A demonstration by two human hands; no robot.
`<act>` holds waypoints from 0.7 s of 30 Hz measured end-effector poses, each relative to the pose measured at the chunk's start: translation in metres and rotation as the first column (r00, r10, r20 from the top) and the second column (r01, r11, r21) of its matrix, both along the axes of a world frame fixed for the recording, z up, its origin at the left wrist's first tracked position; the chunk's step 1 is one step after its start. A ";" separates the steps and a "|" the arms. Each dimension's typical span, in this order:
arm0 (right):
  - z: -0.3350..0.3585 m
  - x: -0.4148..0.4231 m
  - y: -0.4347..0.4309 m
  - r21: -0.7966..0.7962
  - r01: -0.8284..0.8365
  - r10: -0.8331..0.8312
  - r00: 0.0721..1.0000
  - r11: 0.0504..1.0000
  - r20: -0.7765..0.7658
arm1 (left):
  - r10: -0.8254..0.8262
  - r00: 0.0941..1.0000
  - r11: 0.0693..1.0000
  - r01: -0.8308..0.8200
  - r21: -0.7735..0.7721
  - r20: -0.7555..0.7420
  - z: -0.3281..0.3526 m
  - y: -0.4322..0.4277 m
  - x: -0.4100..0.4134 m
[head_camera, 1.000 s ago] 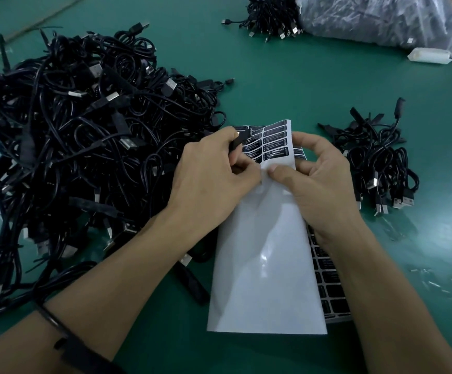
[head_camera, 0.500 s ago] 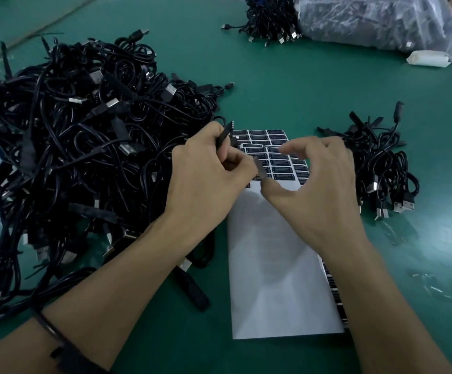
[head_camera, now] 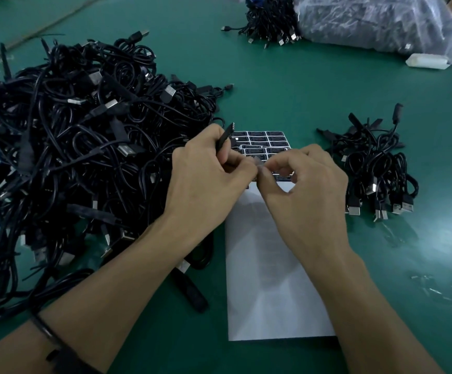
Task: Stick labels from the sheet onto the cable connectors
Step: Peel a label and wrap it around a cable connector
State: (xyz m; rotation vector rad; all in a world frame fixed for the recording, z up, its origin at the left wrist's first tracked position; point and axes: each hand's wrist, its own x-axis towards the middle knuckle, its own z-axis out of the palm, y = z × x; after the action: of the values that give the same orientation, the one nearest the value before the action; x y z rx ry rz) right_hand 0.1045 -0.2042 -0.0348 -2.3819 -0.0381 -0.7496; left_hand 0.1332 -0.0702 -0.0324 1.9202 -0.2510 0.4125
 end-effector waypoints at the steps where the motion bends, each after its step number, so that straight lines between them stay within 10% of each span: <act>1: 0.000 0.000 0.001 0.006 0.004 -0.004 1.000 1.000 -0.007 | 0.005 1.000 1.000 -0.005 -0.005 -0.003 0.000 0.000 0.000; 11: 0.002 -0.002 0.001 0.008 0.014 -0.013 1.000 1.000 -0.016 | 0.023 1.000 0.999 -0.023 -0.042 0.002 -0.001 0.000 0.001; 17: 0.011 0.004 -0.005 0.593 -0.058 0.146 0.984 0.803 -0.101 | -0.033 0.999 0.999 0.033 0.005 0.007 0.000 -0.001 -0.001; 21: 0.013 0.003 -0.005 0.709 -0.108 0.256 0.961 0.697 -0.105 | -0.073 0.997 0.997 0.074 -0.024 0.029 -0.001 0.000 -0.001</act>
State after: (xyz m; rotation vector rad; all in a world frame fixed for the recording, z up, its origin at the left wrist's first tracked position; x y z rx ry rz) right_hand 0.1079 -0.2091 -0.0222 -1.6659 0.0796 -0.3302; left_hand 0.1324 -0.0702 -0.0330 1.8753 -0.3322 0.3914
